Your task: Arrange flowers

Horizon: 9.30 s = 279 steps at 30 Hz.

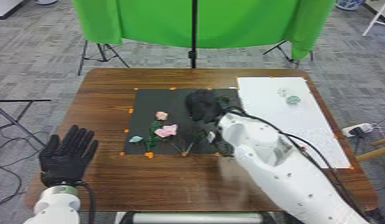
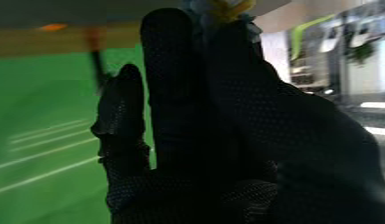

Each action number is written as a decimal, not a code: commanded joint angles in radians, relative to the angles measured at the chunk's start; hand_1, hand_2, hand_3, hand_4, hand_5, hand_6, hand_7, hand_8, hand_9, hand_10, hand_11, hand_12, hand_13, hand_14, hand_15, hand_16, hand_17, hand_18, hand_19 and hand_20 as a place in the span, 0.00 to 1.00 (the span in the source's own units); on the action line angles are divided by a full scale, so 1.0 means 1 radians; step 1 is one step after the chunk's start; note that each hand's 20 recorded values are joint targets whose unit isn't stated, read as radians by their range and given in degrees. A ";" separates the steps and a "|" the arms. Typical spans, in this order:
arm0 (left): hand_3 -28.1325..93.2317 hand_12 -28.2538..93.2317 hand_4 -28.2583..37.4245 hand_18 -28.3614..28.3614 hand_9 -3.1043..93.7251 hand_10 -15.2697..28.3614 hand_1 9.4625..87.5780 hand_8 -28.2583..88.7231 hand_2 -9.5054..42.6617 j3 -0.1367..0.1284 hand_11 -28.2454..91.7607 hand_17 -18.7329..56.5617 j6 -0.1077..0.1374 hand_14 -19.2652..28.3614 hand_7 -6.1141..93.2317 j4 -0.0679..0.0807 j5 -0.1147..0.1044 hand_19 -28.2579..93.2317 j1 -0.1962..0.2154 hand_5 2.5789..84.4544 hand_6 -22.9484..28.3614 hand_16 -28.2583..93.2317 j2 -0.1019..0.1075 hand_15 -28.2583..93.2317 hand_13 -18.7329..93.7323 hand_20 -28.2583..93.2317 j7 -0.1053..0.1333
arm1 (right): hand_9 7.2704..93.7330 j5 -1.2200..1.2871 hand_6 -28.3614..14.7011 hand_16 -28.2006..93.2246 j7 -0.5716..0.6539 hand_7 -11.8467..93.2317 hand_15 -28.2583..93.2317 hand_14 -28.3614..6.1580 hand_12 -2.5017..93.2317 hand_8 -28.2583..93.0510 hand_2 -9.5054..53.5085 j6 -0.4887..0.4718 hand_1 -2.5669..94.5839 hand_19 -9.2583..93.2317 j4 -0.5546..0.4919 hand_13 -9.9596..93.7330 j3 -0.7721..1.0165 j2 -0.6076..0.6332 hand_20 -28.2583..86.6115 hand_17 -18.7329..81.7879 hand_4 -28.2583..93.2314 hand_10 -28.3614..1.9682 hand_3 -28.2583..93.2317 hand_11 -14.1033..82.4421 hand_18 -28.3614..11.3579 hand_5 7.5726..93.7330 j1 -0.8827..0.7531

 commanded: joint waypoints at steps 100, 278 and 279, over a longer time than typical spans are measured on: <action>0.90 0.31 0.00 0.75 0.45 0.73 0.23 0.16 0.41 -0.001 0.42 0.17 -0.068 0.76 0.17 0.002 -0.036 0.53 0.031 0.58 0.68 0.17 0.007 0.53 0.43 0.33 0.005 | 0.85 -0.029 0.66 0.56 0.166 0.62 0.62 0.63 0.51 0.28 0.00 0.049 0.65 0.93 -0.084 0.78 0.029 0.067 0.54 0.53 0.00 0.58 0.83 0.36 0.16 0.74 -0.046; 0.88 0.30 0.00 0.75 0.40 0.69 0.20 0.17 0.37 -0.070 0.34 0.17 -0.313 0.71 0.10 0.077 0.137 0.49 -0.034 0.48 0.62 0.20 0.024 0.40 0.41 0.32 -0.024 | 0.31 1.554 0.54 0.28 -0.061 0.16 0.29 0.51 0.11 0.15 0.30 0.140 0.11 0.25 -0.347 0.33 0.876 0.025 0.37 0.33 0.00 0.45 0.91 0.17 0.41 0.34 -0.654; 0.88 0.30 0.00 0.75 0.40 0.69 0.20 0.17 0.37 -0.067 0.34 0.17 -0.313 0.71 0.10 0.077 0.138 0.49 -0.036 0.48 0.62 0.20 0.023 0.39 0.41 0.32 -0.022 | 0.31 1.558 0.54 0.28 -0.060 0.16 0.29 0.51 0.11 0.15 0.30 0.137 0.11 0.25 -0.349 0.33 0.878 0.024 0.37 0.33 0.00 0.45 0.91 0.17 0.41 0.34 -0.655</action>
